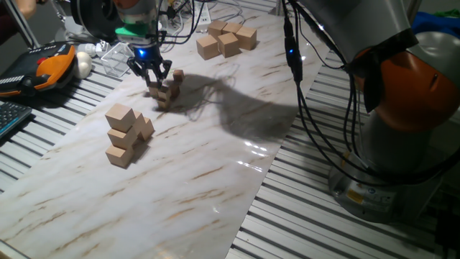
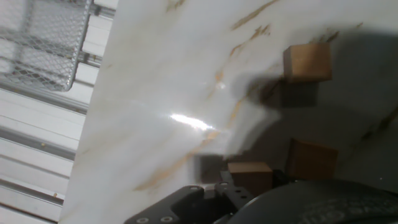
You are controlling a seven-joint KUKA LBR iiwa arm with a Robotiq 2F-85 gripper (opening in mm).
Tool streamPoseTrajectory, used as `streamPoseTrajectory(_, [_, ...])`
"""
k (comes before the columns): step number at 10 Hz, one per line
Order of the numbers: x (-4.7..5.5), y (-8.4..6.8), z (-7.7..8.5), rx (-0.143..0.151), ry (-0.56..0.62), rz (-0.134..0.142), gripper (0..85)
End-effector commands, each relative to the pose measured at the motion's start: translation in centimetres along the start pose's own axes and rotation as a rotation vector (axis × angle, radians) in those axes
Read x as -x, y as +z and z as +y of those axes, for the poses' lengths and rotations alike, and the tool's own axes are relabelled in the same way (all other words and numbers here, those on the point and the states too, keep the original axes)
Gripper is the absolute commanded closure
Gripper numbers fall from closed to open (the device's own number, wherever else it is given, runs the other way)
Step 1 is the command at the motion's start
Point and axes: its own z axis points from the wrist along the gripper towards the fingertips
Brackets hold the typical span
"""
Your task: Stack the blocks into a pyramid shape
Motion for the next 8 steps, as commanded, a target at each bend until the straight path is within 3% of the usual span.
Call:
streamPoseTrajectory(1, [0.1,-1.0,-0.2,-0.004,0.004,0.002,85.0])
streamPoseTrajectory(2, [0.1,-1.8,-0.5,-0.011,0.003,-0.014,85.0])
streamPoseTrajectory(3, [0.3,-2.4,-0.8,-0.014,-0.003,-0.013,85.0])
streamPoseTrajectory(7, [0.3,-3.8,-1.9,-0.064,0.024,0.054,85.0])
streamPoseTrajectory(8, [0.3,-3.9,-2.1,-0.087,0.063,0.046,85.0])
